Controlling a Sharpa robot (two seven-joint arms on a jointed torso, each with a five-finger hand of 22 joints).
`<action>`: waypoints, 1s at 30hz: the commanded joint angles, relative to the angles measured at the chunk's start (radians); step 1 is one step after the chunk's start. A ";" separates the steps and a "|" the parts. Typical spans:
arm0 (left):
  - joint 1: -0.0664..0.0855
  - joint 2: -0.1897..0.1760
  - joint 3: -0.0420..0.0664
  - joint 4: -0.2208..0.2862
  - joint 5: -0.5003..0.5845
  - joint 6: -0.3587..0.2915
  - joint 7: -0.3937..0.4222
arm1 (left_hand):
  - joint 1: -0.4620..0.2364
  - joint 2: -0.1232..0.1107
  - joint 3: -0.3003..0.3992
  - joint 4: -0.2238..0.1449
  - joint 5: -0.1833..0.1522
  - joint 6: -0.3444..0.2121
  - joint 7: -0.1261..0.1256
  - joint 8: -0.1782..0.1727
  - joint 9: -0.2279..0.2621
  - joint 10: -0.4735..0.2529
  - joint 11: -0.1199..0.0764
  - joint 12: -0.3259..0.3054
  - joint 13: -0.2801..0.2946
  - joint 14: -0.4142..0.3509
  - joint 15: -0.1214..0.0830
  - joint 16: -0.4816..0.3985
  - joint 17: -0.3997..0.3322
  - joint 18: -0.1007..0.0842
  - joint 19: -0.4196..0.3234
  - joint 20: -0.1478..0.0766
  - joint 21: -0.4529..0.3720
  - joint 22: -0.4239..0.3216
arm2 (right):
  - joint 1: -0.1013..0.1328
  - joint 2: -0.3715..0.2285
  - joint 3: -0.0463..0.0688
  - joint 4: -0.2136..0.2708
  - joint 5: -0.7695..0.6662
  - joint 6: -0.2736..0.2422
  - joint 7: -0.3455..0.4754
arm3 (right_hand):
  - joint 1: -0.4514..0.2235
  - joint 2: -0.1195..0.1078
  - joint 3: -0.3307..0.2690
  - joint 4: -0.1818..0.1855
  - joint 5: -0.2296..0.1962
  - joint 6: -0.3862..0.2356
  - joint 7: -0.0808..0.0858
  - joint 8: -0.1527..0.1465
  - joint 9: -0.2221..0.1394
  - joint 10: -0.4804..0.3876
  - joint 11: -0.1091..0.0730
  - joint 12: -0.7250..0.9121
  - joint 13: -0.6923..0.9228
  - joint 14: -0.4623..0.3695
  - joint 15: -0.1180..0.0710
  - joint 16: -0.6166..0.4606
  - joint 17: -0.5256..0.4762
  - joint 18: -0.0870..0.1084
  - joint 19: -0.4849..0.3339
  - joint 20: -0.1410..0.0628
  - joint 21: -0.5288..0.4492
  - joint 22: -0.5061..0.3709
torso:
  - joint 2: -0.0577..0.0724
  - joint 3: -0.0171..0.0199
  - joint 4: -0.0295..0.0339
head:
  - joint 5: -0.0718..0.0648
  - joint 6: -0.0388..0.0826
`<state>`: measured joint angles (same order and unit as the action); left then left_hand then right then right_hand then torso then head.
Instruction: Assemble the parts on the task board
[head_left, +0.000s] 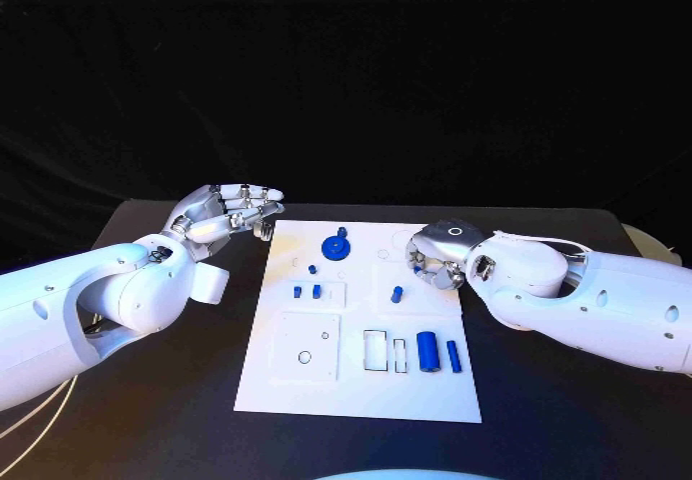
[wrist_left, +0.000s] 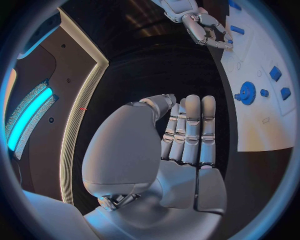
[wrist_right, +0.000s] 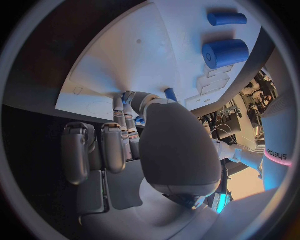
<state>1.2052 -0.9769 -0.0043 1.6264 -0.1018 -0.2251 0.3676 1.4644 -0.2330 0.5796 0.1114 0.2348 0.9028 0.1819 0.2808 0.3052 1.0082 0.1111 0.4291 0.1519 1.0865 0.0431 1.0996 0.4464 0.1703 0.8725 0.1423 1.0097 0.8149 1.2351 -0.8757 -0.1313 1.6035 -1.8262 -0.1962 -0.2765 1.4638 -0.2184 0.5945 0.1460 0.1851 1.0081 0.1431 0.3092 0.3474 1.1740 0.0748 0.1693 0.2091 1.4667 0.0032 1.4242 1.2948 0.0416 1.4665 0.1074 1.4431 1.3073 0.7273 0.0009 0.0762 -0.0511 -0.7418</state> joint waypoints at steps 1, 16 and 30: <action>0.001 0.000 0.001 0.004 0.006 0.006 -0.001 | 0.006 0.006 -0.002 -0.006 0.003 0.006 0.001 0.001 0.001 0.002 0.002 0.004 0.001 0.000 -0.005 -0.007 -0.001 0.015 -0.001 -0.007 -0.005 -0.001 | -0.011 -0.002 -0.007 0.000 -0.058 0.052 -0.040 | 0.001 0.000 0.000 -0.005 -0.004 0.007 0.000 0.006 0.001 0.006 0.000 0.000 0.001 0.044 -0.005 0.004 -0.002 -0.011 0.040 -0.007 0.004 0.193 | 0.000 0.0001 -0.0010 | -0.001 0.001; 0.001 -0.002 0.000 0.004 0.005 0.004 -0.005 | 0.005 0.005 -0.002 -0.007 0.003 0.004 0.002 0.000 0.000 -0.002 0.003 0.004 0.001 0.000 -0.005 -0.008 -0.003 0.015 0.000 -0.007 -0.005 0.000 | -0.016 -0.015 -0.007 0.037 -0.095 -0.052 -0.062 | -0.017 0.001 0.007 -0.011 0.003 0.019 -0.005 0.011 0.005 0.022 -0.005 -0.004 -0.001 0.043 -0.010 0.000 -0.008 -0.016 0.051 -0.009 0.024 0.206 | 0.000 -0.0002 0.0006 | -0.003 0.002; 0.001 -0.003 0.000 -0.002 0.005 0.002 -0.005 | 0.005 0.005 -0.001 -0.008 0.004 0.002 0.003 -0.001 0.000 -0.004 0.004 0.004 0.001 -0.001 -0.004 -0.009 -0.003 0.015 0.000 -0.007 -0.005 0.000 | -0.006 -0.054 -0.001 0.087 -0.104 -0.110 -0.076 | -0.030 0.000 0.008 -0.011 0.003 0.023 -0.007 0.013 0.007 0.028 -0.006 -0.007 -0.003 0.043 -0.011 -0.001 -0.011 -0.017 0.052 -0.010 0.028 0.208 | -0.001 0.0003 0.0005 | -0.003 0.004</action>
<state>1.2052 -0.9807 -0.0045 1.6241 -0.1014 -0.2260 0.3583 1.4644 -0.2330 0.5769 0.1088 0.2348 0.9029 0.1819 0.2808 0.3049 1.0081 0.1111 0.4291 0.1518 1.0864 0.0433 1.0957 0.4437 0.1702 0.8738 0.1410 1.0097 0.8149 1.2268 -0.9269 -0.1335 1.6835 -1.9082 -0.2784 -0.3373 1.4433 -0.2173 0.6001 0.1404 0.1831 1.0239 0.1372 0.3172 0.3548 1.1958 0.0679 0.1616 0.2066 1.4665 -0.0040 1.4241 1.2849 0.0426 1.4664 0.1074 1.4657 1.3079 0.7268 0.0009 0.0767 -0.0546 -0.7377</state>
